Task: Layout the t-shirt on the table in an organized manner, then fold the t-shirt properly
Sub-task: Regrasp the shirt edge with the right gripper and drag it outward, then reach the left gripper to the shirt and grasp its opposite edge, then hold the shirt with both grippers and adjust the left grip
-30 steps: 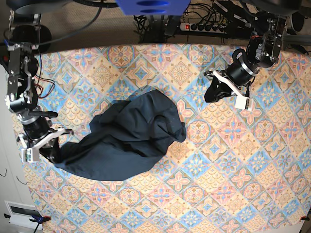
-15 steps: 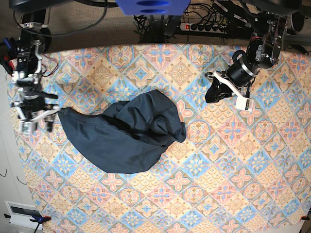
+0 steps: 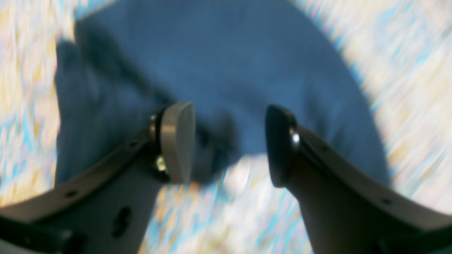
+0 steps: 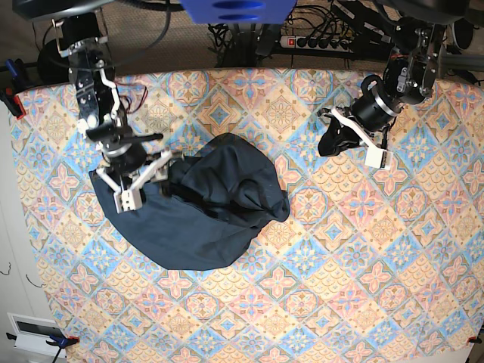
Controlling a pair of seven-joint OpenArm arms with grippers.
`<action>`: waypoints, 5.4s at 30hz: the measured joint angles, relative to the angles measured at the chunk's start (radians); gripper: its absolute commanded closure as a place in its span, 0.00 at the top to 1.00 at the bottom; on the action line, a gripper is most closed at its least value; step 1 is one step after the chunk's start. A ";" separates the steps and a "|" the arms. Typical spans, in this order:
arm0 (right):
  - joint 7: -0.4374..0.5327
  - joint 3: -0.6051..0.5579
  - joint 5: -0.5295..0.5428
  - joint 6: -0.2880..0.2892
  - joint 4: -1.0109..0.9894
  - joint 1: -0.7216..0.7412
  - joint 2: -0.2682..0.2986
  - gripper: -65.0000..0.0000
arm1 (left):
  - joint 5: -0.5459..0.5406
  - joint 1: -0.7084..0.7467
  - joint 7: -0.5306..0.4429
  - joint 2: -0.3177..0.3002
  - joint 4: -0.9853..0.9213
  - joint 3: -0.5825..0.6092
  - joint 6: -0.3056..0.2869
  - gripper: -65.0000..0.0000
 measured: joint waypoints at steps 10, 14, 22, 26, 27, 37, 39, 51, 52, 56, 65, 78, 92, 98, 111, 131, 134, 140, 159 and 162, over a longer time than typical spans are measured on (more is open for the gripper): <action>-0.007 -0.295 -0.265 0.004 -0.005 0.116 0.005 0.49 | 0.004 -0.001 0.000 0.000 0.000 0.002 0.006 0.00; -0.006 -0.357 -0.317 0.013 -0.018 0.145 0.005 0.49 | 0.003 -0.001 0.000 0.000 0.000 0.002 0.006 0.00; -0.003 -0.413 -0.358 0.009 -0.114 0.219 0.007 0.48 | 0.004 0.000 0.000 0.000 0.000 0.002 0.007 0.00; -0.011 -0.415 -0.354 0.011 -0.167 0.234 0.007 0.42 | 0.004 0.000 0.000 0.000 0.000 0.002 0.006 0.00; -0.002 -0.415 -0.357 0.011 -0.174 0.239 0.007 0.37 | 0.004 0.000 0.000 0.000 0.000 0.002 0.006 0.00; -0.007 -0.328 -0.356 0.011 -0.017 0.227 0.011 0.01 | 0.004 -0.009 -0.003 0.000 0.000 -0.003 0.006 0.00; 0.042 -0.278 -0.359 0.013 0.034 0.230 0.021 0.01 | 0.006 -0.023 0.000 0.001 0.000 -0.003 0.007 0.00; 0.175 0.221 -0.352 0.011 0.024 -0.142 0.150 0.01 | -0.027 -0.152 -0.015 -0.003 -0.136 -0.002 0.019 0.00; 0.162 0.262 -0.351 0.014 0.021 -0.172 0.150 0.01 | -0.035 -0.153 -0.015 -0.005 -0.157 -0.005 0.018 0.00; 0.165 0.416 -0.335 0.013 0.016 -0.219 0.144 0.01 | -0.077 -0.210 0.005 0.026 -0.190 0.009 -0.002 0.00; 0.174 0.732 -0.227 0.053 0.016 -0.211 0.092 0.01 | -0.078 -0.358 -0.001 0.071 -0.387 0.114 0.005 0.00; 0.151 0.893 -0.230 0.249 -0.004 -0.211 -0.051 0.01 | -0.072 -0.593 0.065 0.215 -0.621 0.353 -0.001 0.56; 0.150 0.891 -0.227 0.249 -0.004 -0.212 -0.051 0.01 | -0.082 -0.721 0.105 0.282 -0.800 0.575 -0.009 0.00; 0.151 0.889 -0.226 0.255 -0.004 -0.211 -0.051 0.01 | -0.151 -0.724 0.075 0.134 -0.674 0.312 -0.005 0.00; 0.130 0.725 -0.230 0.249 -0.002 -0.163 -0.051 0.01 | -0.425 -0.288 0.093 -0.163 -0.330 0.121 -0.003 0.00; 0.128 0.687 -0.226 0.256 -0.003 -0.155 -0.050 0.01 | -0.259 -0.246 0.381 -0.077 -0.290 -0.120 -0.001 0.70; 0.129 0.687 -0.225 0.256 -0.003 -0.155 -0.051 0.01 | -0.272 -0.360 0.374 -0.003 -0.354 -0.139 -0.009 0.70; 0.137 0.688 -0.224 0.253 -0.003 -0.154 -0.050 0.01 | -0.217 -0.614 0.373 0.177 -0.707 -0.035 0.005 0.70; 0.130 0.687 -0.227 0.255 -0.003 -0.155 -0.051 0.01 | 0.110 -0.639 0.310 0.299 -0.709 -0.062 -0.002 0.70; 0.132 0.686 -0.226 0.253 -0.003 -0.155 -0.051 0.01 | 0.113 -0.592 0.318 0.277 -0.665 -0.063 0.001 0.70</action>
